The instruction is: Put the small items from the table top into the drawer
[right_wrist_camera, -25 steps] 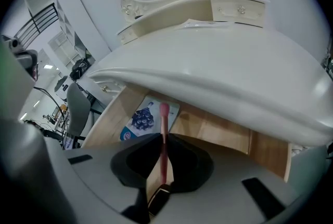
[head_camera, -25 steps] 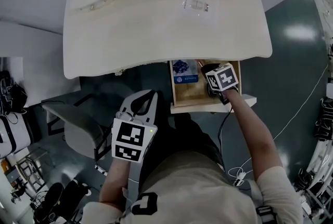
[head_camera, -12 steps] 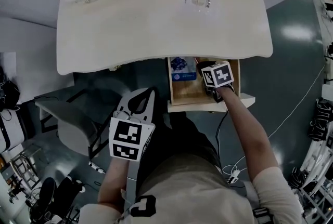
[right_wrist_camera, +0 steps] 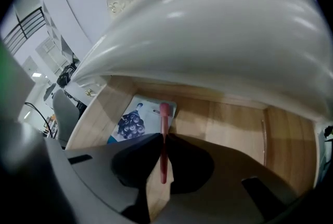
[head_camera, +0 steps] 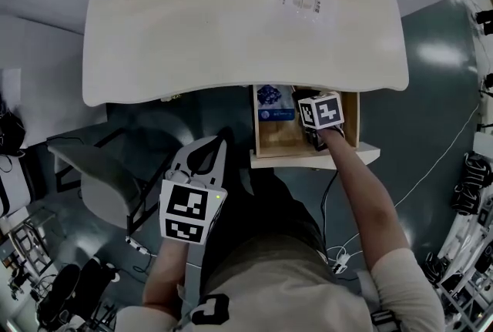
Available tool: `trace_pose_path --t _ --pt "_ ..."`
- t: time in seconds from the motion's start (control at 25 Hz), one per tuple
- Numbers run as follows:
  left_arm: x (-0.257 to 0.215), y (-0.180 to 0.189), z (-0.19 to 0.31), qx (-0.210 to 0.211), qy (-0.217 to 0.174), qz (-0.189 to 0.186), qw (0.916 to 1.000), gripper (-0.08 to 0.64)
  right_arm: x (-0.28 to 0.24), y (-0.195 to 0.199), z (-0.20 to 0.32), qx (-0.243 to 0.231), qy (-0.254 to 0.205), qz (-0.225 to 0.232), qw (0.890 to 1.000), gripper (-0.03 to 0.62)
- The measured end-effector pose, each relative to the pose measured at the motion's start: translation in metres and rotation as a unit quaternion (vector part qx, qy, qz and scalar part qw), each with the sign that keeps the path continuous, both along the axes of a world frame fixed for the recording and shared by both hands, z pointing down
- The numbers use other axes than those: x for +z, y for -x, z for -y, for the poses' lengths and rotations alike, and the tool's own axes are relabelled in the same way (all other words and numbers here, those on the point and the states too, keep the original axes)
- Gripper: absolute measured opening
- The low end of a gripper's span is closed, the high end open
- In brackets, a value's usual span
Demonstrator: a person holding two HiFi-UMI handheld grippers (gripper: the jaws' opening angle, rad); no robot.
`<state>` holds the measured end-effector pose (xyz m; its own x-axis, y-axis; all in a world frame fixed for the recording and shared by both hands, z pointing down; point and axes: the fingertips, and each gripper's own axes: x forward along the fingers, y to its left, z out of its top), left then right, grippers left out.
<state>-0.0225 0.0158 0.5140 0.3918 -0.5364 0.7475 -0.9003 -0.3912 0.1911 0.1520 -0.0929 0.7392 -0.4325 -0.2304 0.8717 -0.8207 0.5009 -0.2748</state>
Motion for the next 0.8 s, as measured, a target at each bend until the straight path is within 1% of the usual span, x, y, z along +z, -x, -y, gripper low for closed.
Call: trace_pose_path --t 0.08,0.24,0.48,0.52,0.6,0.64,0.72,0.8 --pt "-0.001 0.004 -0.001 -0.003 0.000 0.002 1.0000 0.057 0.003 0.003 0.000 0.000 -0.003 0.006 1.000 0.061" --pt "-0.003 0.012 -0.003 -0.006 -0.001 0.004 1.0000 0.057 0.004 0.002 0.004 -0.006 -0.016 -0.013 1.000 0.061" --pt "-0.011 0.016 -0.004 -0.003 -0.008 0.003 1.0000 0.057 -0.007 0.005 0.004 -0.011 -0.040 -0.019 0.999 0.063" --pt "-0.012 0.017 -0.003 -0.001 -0.010 0.003 0.9999 0.057 -0.010 0.005 0.003 -0.010 -0.043 -0.019 0.999 0.067" --pt "-0.016 0.018 -0.002 0.002 -0.015 0.003 0.9999 0.057 -0.014 0.005 0.000 -0.009 -0.044 -0.017 0.999 0.109" --pt "-0.019 0.018 -0.001 0.003 -0.017 0.002 0.9999 0.057 -0.017 0.005 -0.001 -0.008 -0.045 -0.016 0.999 0.109" --pt "-0.025 0.018 0.002 0.005 -0.023 0.000 0.9997 0.058 -0.025 0.003 -0.003 0.007 -0.046 -0.011 0.999 0.109" --pt "-0.033 0.019 0.005 0.006 -0.031 -0.002 0.9995 0.057 -0.038 0.001 -0.005 0.038 -0.047 0.003 0.998 0.109"
